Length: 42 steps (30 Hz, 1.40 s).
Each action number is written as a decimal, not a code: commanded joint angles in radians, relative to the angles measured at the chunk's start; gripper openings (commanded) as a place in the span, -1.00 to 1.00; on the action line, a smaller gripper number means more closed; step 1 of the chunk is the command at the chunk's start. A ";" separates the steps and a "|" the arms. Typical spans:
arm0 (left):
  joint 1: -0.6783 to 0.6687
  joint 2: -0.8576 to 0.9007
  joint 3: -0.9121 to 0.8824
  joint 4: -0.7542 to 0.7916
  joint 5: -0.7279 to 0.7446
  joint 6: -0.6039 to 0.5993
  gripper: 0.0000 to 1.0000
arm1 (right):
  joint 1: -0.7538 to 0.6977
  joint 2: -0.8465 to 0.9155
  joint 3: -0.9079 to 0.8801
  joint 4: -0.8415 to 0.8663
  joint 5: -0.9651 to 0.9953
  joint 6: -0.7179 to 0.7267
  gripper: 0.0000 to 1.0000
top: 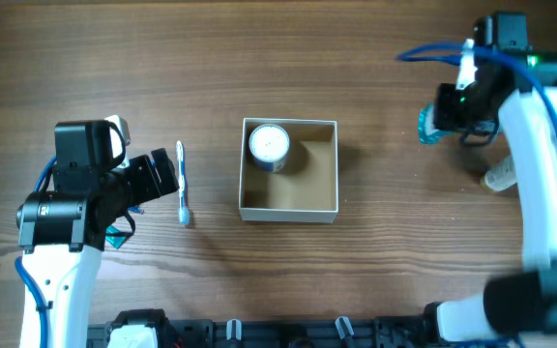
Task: Pack container
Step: 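Lower the mouthwash bottle into the box beside the tub, release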
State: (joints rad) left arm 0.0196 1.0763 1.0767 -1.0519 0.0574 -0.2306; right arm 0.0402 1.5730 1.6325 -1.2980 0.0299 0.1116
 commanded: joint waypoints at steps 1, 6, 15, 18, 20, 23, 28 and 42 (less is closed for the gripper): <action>-0.005 -0.001 0.019 0.000 -0.006 -0.009 0.99 | 0.180 -0.158 0.033 -0.023 -0.029 0.088 -0.92; -0.005 -0.001 0.019 0.000 -0.006 -0.010 1.00 | 0.446 -0.117 0.029 0.021 0.002 0.268 -0.92; -0.005 -0.001 0.019 -0.001 -0.006 -0.010 0.99 | 0.537 0.214 0.029 0.134 0.003 0.412 -0.91; -0.005 -0.001 0.019 -0.001 -0.006 -0.010 1.00 | 0.537 0.307 0.029 0.183 -0.001 0.407 -0.91; -0.005 -0.001 0.019 -0.001 -0.006 -0.009 1.00 | 0.537 0.332 0.029 0.209 -0.004 0.404 -0.91; -0.005 -0.001 0.019 -0.001 -0.006 -0.010 1.00 | 0.537 0.335 0.028 0.240 -0.004 0.404 -0.91; -0.005 -0.001 0.019 -0.001 -0.006 -0.009 0.99 | 0.537 0.352 0.028 0.247 0.000 0.383 -0.70; -0.005 -0.001 0.019 -0.001 -0.006 -0.009 0.99 | 0.537 0.383 -0.002 0.251 -0.004 0.329 0.52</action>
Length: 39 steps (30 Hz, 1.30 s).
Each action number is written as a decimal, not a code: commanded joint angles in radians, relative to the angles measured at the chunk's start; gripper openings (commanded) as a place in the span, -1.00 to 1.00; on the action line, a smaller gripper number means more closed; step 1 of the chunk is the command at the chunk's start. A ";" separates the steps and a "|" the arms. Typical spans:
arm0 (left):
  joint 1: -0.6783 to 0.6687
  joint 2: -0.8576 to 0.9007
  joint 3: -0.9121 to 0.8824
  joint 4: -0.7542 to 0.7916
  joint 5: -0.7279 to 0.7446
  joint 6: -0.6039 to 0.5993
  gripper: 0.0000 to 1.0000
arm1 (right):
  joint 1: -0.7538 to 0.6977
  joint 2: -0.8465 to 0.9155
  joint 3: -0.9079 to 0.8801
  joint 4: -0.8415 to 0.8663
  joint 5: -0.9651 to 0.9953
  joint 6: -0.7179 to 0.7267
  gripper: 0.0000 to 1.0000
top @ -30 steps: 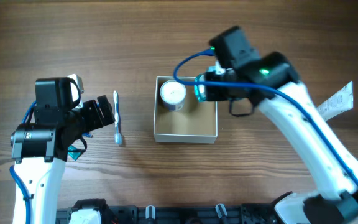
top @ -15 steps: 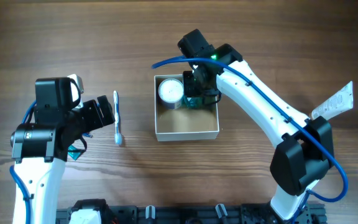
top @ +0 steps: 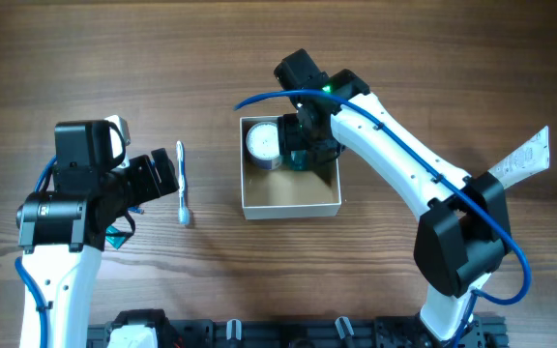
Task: Pack container
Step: 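Lower the mouthwash bottle into the box beside the tub, release, then grasp the white lotion tube with the right gripper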
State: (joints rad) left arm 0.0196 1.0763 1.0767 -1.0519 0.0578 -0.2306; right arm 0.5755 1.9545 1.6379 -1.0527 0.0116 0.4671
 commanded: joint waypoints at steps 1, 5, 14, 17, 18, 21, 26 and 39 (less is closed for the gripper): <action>-0.005 -0.001 0.019 -0.001 -0.006 -0.009 1.00 | 0.002 -0.009 -0.006 0.009 0.014 -0.056 0.53; -0.005 -0.001 0.019 0.000 -0.006 -0.009 0.99 | -0.001 -0.190 0.066 0.003 0.030 -0.153 0.58; -0.005 -0.001 0.019 0.000 -0.006 -0.009 1.00 | -0.542 -0.587 0.091 -0.197 0.256 -0.085 0.91; -0.005 -0.001 0.019 0.000 -0.006 -0.009 0.99 | -0.849 -0.533 0.078 -0.229 0.119 -0.249 0.94; -0.005 -0.001 0.019 0.000 -0.006 -0.010 0.99 | -0.901 -0.516 0.074 -0.228 0.092 -0.290 0.94; -0.005 -0.001 0.019 0.000 -0.006 -0.010 1.00 | -1.009 -0.435 0.070 -0.232 0.061 -0.365 0.95; -0.005 -0.001 0.019 0.000 -0.006 -0.009 0.99 | -1.035 -0.265 0.068 -0.261 0.010 -0.446 0.99; -0.005 -0.001 0.019 0.000 -0.006 -0.009 0.99 | -1.035 -0.108 0.055 -0.314 0.014 -0.452 -0.33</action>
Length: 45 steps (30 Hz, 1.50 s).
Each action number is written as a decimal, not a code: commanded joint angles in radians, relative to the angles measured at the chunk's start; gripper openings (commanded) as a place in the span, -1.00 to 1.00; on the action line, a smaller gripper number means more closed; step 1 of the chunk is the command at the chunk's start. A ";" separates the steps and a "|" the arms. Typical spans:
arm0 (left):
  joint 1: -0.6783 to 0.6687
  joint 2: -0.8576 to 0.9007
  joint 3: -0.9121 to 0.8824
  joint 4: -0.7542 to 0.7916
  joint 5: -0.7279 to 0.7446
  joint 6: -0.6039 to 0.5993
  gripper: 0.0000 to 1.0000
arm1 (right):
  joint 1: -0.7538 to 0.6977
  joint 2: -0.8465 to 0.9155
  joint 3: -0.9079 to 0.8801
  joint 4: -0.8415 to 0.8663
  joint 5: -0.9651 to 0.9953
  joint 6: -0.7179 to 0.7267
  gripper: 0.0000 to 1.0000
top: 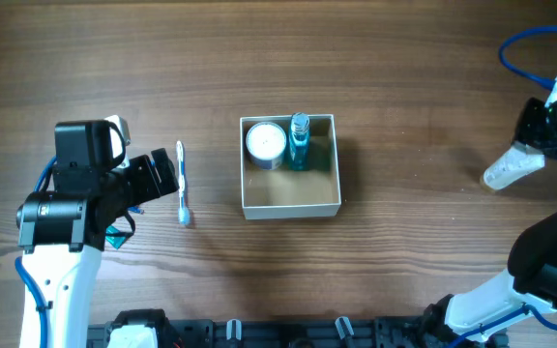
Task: Pack container
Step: 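Grasp the white lotion tube with the right gripper, then insert the lotion tube upright into the box's back corner, release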
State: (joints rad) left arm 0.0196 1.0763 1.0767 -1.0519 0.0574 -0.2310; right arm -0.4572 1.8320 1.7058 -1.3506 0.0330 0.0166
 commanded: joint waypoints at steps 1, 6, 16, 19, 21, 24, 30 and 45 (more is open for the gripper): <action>-0.005 -0.001 0.019 0.000 -0.006 -0.009 0.99 | -0.003 0.015 -0.013 -0.021 -0.004 -0.001 -0.33; -0.005 -0.001 0.019 0.000 -0.006 -0.009 0.99 | -0.003 0.015 -0.013 -0.030 0.031 0.013 -0.11; -0.005 -0.001 0.019 0.000 -0.025 -0.008 0.99 | -0.003 0.015 -0.013 -0.079 0.066 0.041 -0.32; -0.005 -0.001 0.019 -0.001 -0.025 -0.009 1.00 | -0.003 0.015 -0.013 -0.086 0.079 0.047 -0.72; -0.005 -0.001 0.019 -0.001 -0.025 -0.009 0.99 | -0.003 0.015 -0.013 -0.086 0.079 0.048 -0.88; -0.005 -0.001 0.019 -0.001 -0.025 -0.009 0.99 | -0.002 0.015 -0.013 -0.085 0.078 0.064 -0.91; -0.005 -0.001 0.019 -0.001 -0.025 -0.009 0.99 | 0.043 -0.084 0.005 -0.062 -0.097 0.061 -0.91; -0.005 -0.001 0.019 -0.001 -0.024 -0.010 1.00 | 0.805 -0.200 0.385 -0.204 -0.051 0.272 -0.91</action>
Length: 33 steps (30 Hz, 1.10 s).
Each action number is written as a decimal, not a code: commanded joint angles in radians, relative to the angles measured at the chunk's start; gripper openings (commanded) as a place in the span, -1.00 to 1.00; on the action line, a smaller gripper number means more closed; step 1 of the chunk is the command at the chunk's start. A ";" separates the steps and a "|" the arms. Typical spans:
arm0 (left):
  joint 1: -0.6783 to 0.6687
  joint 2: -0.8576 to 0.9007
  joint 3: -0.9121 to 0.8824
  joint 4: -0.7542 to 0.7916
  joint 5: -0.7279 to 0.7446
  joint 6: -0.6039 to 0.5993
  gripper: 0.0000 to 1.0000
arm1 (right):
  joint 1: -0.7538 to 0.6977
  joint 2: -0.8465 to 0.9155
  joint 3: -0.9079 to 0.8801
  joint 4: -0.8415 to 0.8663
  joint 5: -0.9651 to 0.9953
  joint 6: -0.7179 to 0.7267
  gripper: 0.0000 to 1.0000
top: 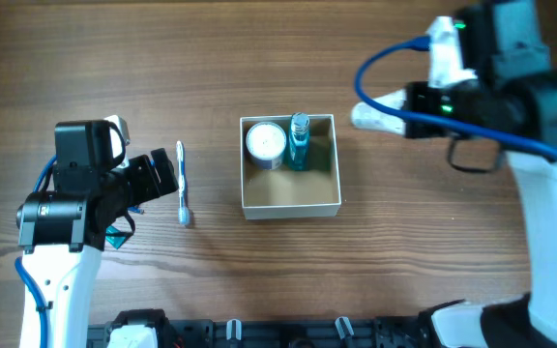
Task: Pack container
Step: 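Insert the lotion tube upright into the box's back corner, release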
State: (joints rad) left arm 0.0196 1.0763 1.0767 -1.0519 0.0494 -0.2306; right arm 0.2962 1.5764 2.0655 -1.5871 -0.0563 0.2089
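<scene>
A shallow cardboard box (290, 198) sits at the table's middle. In its back part stand a white-lidded jar (267, 143) and, right beside it, a blue bottle (299, 140). My right gripper (412, 102) hovers just right of the box, shut on a white tube (377, 114) whose tip points toward the box's back right corner. A blue and white toothbrush (181, 184) lies on the table left of the box. My left gripper (162, 174) rests just left of the toothbrush, open and holding nothing.
The wooden table (259, 58) extends all around the box. The right arm's blue cable (370, 68) loops above the tube. A black rail (259, 333) runs along the front edge.
My right gripper was at the far right edge by the white tube lying on the table. Now it holds that tube up, just right of the box. The left arm has not moved.
My right gripper first held the blue bottle at the back right. Then it was over the box with it. After that the bottle stood in the box beside the jar and the gripper was at the white tube, which it now holds by the box.
</scene>
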 commanded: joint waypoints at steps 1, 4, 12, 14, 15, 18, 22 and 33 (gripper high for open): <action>-0.005 -0.001 0.019 -0.001 -0.016 -0.010 0.99 | 0.071 0.080 0.025 0.050 0.037 0.083 -0.92; -0.005 -0.001 0.019 0.000 -0.016 -0.010 0.99 | 0.124 0.182 0.025 0.065 0.038 0.108 -0.91; -0.005 -0.001 0.019 0.000 -0.016 -0.010 1.00 | 0.139 0.269 0.022 0.065 0.034 0.108 -0.91; -0.005 -0.001 0.019 0.000 -0.016 -0.010 0.99 | 0.139 0.291 0.022 0.065 0.034 0.109 -0.92; -0.005 -0.001 0.019 0.000 -0.016 -0.010 0.99 | 0.139 0.300 0.022 0.065 0.034 0.109 -0.91; -0.005 -0.001 0.019 0.000 -0.016 -0.010 1.00 | 0.139 0.336 0.021 0.066 0.034 0.109 -0.91; -0.005 -0.001 0.019 0.000 -0.016 -0.010 0.99 | 0.139 0.392 0.021 0.079 0.034 0.108 -0.91; -0.005 -0.001 0.019 -0.001 -0.016 -0.010 0.99 | 0.139 0.505 0.020 0.137 0.034 0.109 -0.91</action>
State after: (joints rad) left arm 0.0196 1.0763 1.0767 -1.0519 0.0494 -0.2306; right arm 0.4332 2.0613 2.0655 -1.4551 -0.0326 0.2996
